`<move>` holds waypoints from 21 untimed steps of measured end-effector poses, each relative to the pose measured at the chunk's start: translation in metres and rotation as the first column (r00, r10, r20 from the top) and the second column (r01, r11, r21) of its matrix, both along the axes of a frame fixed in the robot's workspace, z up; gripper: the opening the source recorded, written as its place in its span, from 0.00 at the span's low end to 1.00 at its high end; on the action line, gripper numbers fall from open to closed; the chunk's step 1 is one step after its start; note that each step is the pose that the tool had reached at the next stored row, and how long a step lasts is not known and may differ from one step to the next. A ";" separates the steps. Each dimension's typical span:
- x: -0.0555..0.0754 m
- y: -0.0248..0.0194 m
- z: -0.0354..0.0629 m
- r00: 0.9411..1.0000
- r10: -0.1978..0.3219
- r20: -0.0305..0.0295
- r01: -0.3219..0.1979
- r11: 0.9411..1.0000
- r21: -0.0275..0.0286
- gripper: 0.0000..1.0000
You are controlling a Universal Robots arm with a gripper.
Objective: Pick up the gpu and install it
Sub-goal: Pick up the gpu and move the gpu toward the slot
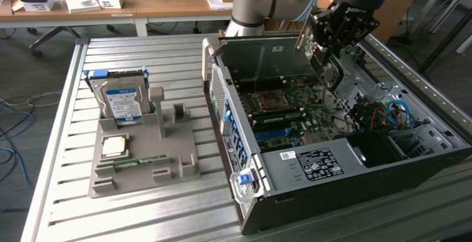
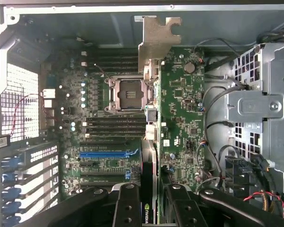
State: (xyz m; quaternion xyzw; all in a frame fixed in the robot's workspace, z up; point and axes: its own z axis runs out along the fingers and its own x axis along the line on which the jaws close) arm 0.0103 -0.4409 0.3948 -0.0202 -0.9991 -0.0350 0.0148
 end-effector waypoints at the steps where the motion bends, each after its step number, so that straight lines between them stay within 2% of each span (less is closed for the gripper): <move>1: 0.000 0.0000 -0.0017 1.000 0.000 0.000 0.000 1.000 0.000 0.26; 6: 0.000 0.0000 -0.0102 1.000 0.000 0.001 0.000 1.000 0.000 0.26; 10: 0.000 0.0000 -0.0106 1.000 0.000 0.001 0.000 1.000 0.000 0.26; 17: 0.000 0.0000 -0.0224 1.000 0.000 0.002 0.000 1.000 0.000 0.26; 21: 0.000 0.0000 -0.0229 1.000 0.000 0.002 0.000 1.000 0.000 0.26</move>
